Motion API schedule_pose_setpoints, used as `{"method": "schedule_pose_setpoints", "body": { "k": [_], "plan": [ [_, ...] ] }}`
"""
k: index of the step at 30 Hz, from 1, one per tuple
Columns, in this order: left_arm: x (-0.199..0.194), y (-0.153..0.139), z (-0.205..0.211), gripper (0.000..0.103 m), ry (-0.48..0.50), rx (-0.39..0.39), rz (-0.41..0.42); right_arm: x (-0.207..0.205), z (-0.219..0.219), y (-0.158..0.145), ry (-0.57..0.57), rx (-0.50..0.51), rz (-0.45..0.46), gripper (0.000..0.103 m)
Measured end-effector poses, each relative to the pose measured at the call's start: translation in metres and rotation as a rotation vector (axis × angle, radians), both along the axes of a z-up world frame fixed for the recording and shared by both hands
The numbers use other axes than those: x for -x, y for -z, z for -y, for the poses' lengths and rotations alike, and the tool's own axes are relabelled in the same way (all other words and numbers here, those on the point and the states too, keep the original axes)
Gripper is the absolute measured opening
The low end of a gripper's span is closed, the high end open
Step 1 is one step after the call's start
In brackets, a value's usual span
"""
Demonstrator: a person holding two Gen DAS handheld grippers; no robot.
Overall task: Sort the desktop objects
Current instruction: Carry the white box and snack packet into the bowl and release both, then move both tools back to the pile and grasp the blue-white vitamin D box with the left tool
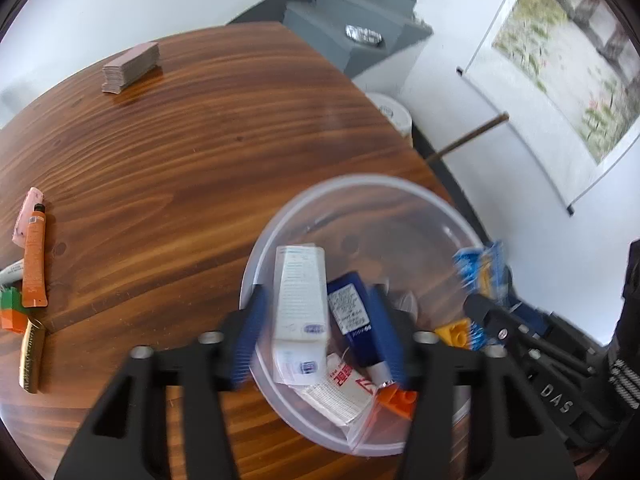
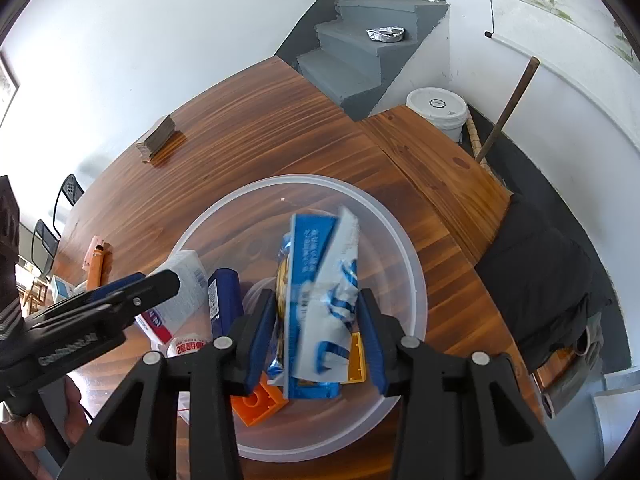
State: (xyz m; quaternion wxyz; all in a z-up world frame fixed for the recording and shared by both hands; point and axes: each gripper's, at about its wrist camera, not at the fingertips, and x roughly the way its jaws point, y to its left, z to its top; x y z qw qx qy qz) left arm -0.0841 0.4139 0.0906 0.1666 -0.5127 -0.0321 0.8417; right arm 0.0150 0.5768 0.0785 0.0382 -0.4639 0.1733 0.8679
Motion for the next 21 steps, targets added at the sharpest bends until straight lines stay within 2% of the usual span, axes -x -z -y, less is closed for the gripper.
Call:
{"method": "schedule_pose_setpoints", "body": {
  "k": [3, 21],
  "plan": [
    [0.000, -0.004, 0.004, 0.063, -0.007, -0.022, -0.013, -0.001, -0.001, -0.002, 0.006, -0.007, -0.004, 0.048],
    [-0.019, -0.008, 0.047, 0.063, -0.092, 0.031, -0.026, -0.008, 0.029, -0.013, -0.047, -0.018, -0.026, 0.048]
  ]
}}
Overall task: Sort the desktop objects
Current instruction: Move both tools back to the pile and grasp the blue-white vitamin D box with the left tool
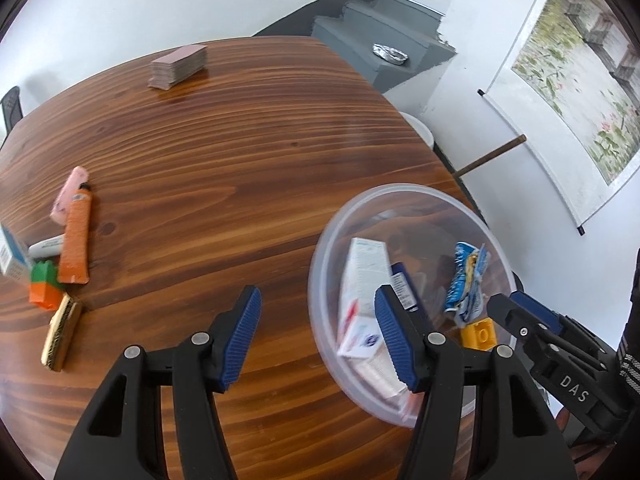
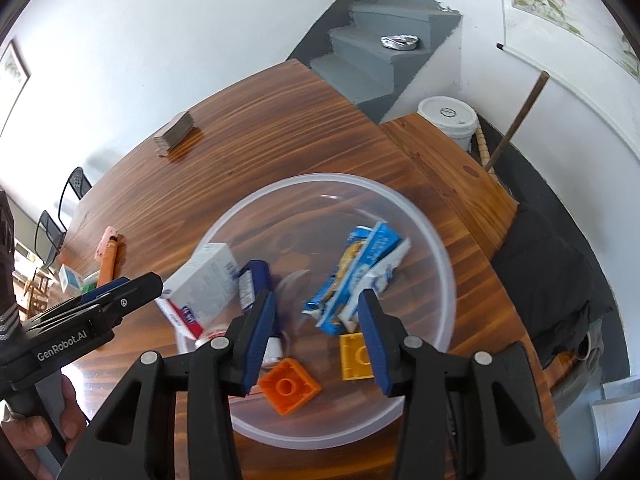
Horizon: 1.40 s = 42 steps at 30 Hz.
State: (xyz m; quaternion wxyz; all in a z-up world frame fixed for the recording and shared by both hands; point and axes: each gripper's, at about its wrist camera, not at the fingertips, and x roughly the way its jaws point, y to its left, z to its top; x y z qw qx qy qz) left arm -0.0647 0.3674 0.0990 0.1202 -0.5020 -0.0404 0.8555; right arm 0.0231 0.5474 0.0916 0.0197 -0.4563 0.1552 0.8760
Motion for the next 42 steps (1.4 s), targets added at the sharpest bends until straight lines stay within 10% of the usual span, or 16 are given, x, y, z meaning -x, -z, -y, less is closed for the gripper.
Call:
{"method": "schedule_pose_setpoints", "body": {
  "k": [30, 42],
  "plan": [
    [-0.005, -0.009, 0.269, 0.063, -0.554, -0.037, 0.023, 0.006, 0.163, 0.007, -0.276, 0.036, 0.063, 0.056],
    [0.029, 0.009, 0.307, 0.063, -0.585, -0.085, 0.060, 0.013, 0.217, 0.021, -0.331, 0.025, 0.109, 0.056]
  ]
}}
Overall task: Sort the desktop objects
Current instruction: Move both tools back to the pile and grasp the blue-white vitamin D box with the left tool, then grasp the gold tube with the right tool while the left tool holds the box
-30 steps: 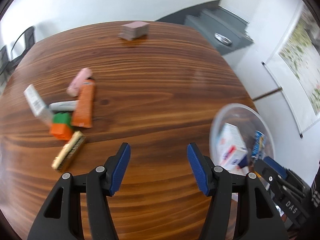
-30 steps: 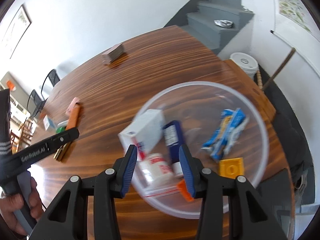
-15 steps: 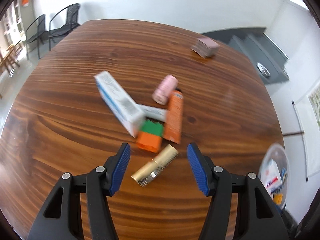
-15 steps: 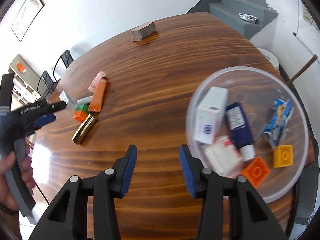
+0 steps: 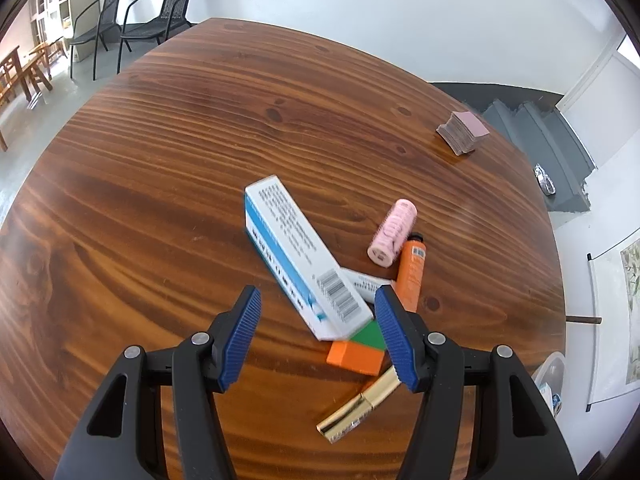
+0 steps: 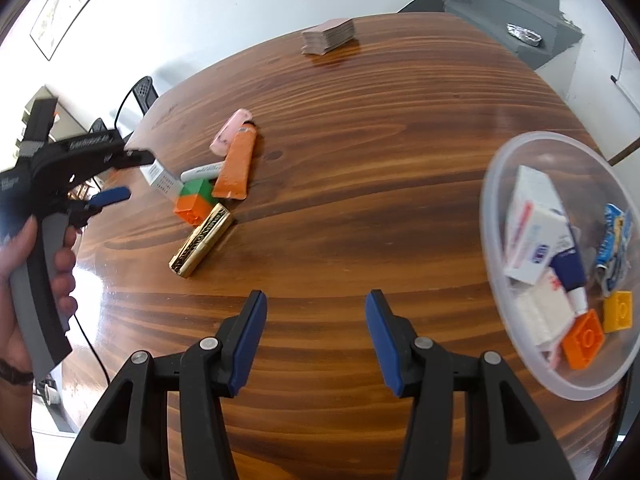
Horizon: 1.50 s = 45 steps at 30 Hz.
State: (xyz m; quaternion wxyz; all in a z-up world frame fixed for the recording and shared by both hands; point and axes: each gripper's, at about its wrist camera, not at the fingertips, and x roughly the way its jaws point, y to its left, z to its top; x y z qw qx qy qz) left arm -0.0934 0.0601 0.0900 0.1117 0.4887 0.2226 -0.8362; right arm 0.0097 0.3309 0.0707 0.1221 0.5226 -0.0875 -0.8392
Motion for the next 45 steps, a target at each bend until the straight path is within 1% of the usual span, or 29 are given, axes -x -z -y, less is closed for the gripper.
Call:
{"method": "schedule_pose_setpoints", "body": {
  "k": [6, 9, 12, 15, 18, 20, 23, 25, 30, 35, 36, 37, 39, 41, 45],
  "plan": [
    [0.020, 0.014, 0.013, 0.063, 0.007, -0.007, 0.042, 0.011, 0.032, 0.002, -0.043, -0.004, 0.008, 0.056],
    [0.027, 0.019, 0.021, 0.063, 0.023, -0.027, 0.053, 0.020, 0.048, 0.003, -0.061, 0.000, 0.007, 0.056],
    [0.028, 0.022, 0.028, 0.063, 0.038, -0.021, 0.067, 0.031, 0.068, 0.004, -0.076, 0.015, 0.006, 0.056],
    [0.026, 0.029, 0.035, 0.063, 0.055, -0.003, 0.101, 0.040, 0.084, 0.008, -0.093, 0.037, 0.017, 0.056],
    [0.024, 0.037, 0.043, 0.063, 0.052, -0.010, 0.115, 0.049, 0.098, 0.014, -0.107, 0.034, 0.028, 0.056],
    [0.020, 0.042, 0.051, 0.063, 0.045, -0.026, 0.119, 0.054, 0.110, 0.019, -0.122, 0.022, 0.029, 0.056],
    [0.015, 0.048, 0.060, 0.063, 0.034, -0.087, 0.108, 0.061, 0.120, 0.025, -0.126, 0.008, 0.035, 0.056],
    [0.015, 0.050, 0.063, 0.063, 0.031, -0.112, 0.107, 0.065, 0.127, 0.029, -0.125, -0.009, 0.042, 0.056],
    [0.012, 0.051, 0.067, 0.063, 0.022, -0.146, 0.112, 0.069, 0.138, 0.034, -0.130, -0.040, 0.045, 0.056],
    [0.000, 0.041, 0.069, 0.064, 0.001, -0.119, 0.083, 0.069, 0.143, 0.040, -0.125, -0.095, 0.039, 0.056],
    [-0.001, 0.039, 0.069, 0.066, -0.005, -0.120, 0.079, 0.068, 0.143, 0.039, -0.124, -0.100, 0.029, 0.056],
    [-0.004, 0.037, 0.068, 0.071, -0.009, -0.124, 0.071, 0.067, 0.144, 0.039, -0.121, -0.116, 0.025, 0.056],
    [-0.008, 0.032, 0.066, 0.075, -0.015, -0.119, 0.058, 0.066, 0.143, 0.039, -0.119, -0.127, 0.019, 0.056],
    [-0.010, 0.028, 0.062, 0.077, -0.016, -0.110, 0.053, 0.064, 0.141, 0.038, -0.114, -0.142, 0.014, 0.056],
    [-0.005, 0.032, 0.056, 0.078, -0.025, -0.089, 0.086, 0.063, 0.136, 0.039, -0.103, -0.155, 0.006, 0.055]
  ]
}}
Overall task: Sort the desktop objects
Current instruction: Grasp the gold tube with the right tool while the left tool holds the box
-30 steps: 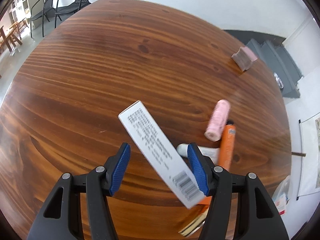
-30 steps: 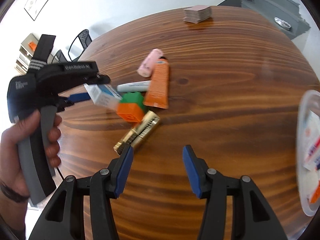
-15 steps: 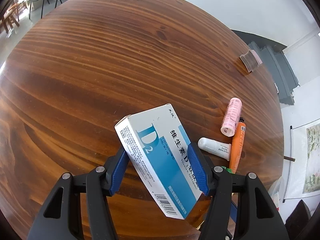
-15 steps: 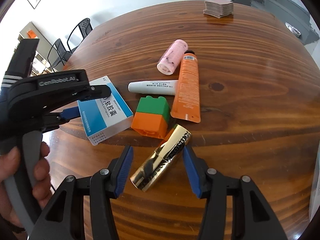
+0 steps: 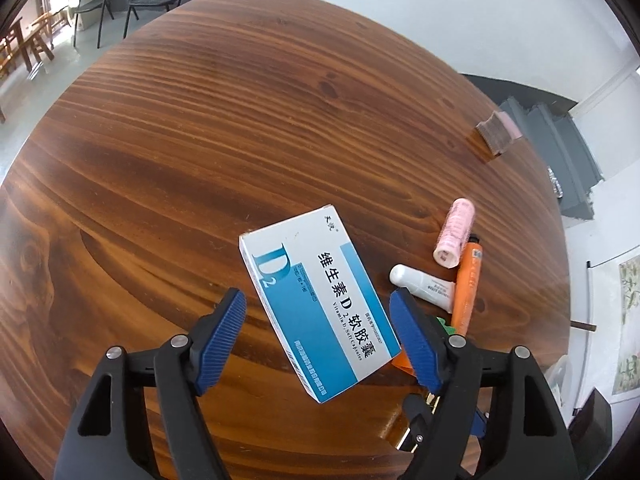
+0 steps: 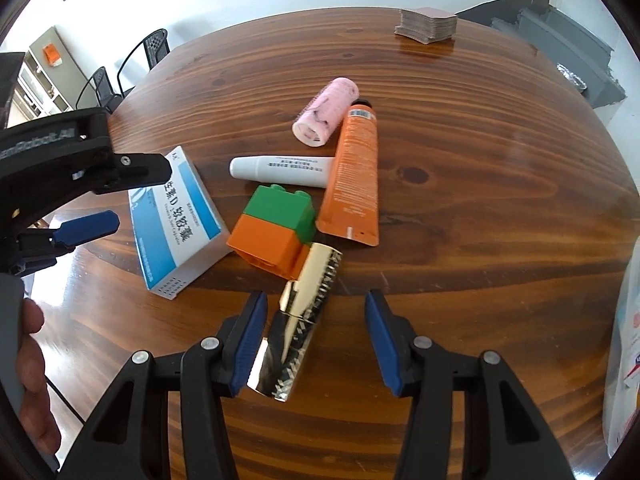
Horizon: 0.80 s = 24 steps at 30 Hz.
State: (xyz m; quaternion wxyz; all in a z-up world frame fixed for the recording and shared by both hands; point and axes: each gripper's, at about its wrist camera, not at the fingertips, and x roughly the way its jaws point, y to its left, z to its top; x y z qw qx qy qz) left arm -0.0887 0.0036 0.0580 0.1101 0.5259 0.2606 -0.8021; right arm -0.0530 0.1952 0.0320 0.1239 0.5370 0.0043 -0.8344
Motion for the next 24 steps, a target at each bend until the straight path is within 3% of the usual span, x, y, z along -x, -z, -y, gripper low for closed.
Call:
{"method": "schedule_pose_setpoints", "body": {
  "k": [12, 22, 24],
  "plan": [
    [0.022, 0.022, -0.012, 0.078, -0.074, 0.069, 0.094, -0.008, -0.019, -0.001, 0.030, 0.015, 0.006, 0.055],
    [0.023, 0.030, -0.020, 0.079, 0.083, 0.211, 0.088, 0.002, -0.011, -0.001, 0.013, 0.009, -0.009, 0.055],
    [0.019, 0.029, -0.020, 0.077, 0.114, 0.210, 0.071, 0.014, -0.002, 0.003, 0.003, 0.009, -0.013, 0.047]
  ]
}}
